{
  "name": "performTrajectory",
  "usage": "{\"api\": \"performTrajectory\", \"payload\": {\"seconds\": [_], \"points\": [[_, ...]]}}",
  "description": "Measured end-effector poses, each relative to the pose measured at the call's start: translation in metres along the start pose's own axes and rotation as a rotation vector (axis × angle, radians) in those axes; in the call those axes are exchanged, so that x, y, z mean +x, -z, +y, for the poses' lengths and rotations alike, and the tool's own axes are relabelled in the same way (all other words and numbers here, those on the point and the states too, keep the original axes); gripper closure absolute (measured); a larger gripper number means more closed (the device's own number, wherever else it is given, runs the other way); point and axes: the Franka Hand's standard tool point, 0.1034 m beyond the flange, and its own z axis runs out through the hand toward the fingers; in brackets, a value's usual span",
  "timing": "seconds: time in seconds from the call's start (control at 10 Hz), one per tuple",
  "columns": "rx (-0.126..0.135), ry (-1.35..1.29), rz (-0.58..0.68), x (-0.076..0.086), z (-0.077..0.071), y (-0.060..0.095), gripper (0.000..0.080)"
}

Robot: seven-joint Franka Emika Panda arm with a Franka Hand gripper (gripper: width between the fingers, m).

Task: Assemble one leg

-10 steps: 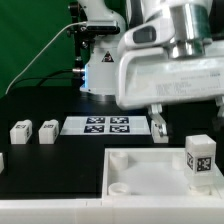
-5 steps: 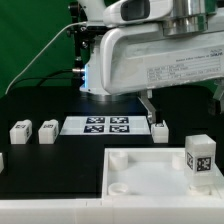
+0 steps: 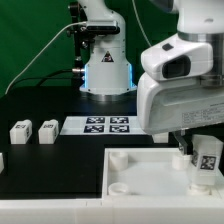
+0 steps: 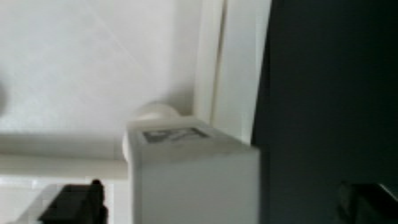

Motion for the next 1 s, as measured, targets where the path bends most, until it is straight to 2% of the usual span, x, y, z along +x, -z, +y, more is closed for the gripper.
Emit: {"api": "performTrajectory", "payload": {"seconds": [0.2, 0.5, 0.9, 1.0], "points": [[-0.004, 0.010, 0.004, -0.015, -0.006, -0.020, 0.0151], [-0.005, 0.017, -0.002, -0.018, -0.002, -0.022, 0.0151], [-0.005, 0.017, 0.013, -0.013, 0.007, -0.011, 0.0151], [-0.005, 0.017, 0.011, -0.013, 0.006, -0.012, 0.0246]]}}
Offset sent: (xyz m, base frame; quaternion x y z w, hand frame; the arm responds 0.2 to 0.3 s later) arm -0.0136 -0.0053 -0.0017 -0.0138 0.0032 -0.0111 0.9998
